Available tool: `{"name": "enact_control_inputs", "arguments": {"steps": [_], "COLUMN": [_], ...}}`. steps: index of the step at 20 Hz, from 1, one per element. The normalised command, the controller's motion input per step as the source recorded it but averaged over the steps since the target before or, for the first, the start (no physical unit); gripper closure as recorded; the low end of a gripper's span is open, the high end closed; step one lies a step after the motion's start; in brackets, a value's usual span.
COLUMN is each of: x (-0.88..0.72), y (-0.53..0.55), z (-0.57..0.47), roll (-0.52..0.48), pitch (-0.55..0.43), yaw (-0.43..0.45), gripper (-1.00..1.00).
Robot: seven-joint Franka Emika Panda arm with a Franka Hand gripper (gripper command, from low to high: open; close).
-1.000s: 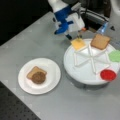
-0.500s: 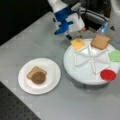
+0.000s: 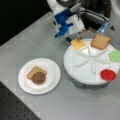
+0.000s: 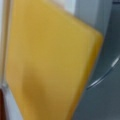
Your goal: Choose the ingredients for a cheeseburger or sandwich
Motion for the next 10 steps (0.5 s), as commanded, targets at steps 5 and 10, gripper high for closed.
{"name": "enact_control_inputs", "arguments": {"steps": [5, 10], "x": [0.05, 0.10], "y": [-0.16, -0.17], "z": [-0.07, -0.09], "roll": [0.355, 0.378], "pitch": [-0.076, -0.092], "yaw": [0.033, 0.041], "gripper": [-1.00, -1.00]}}
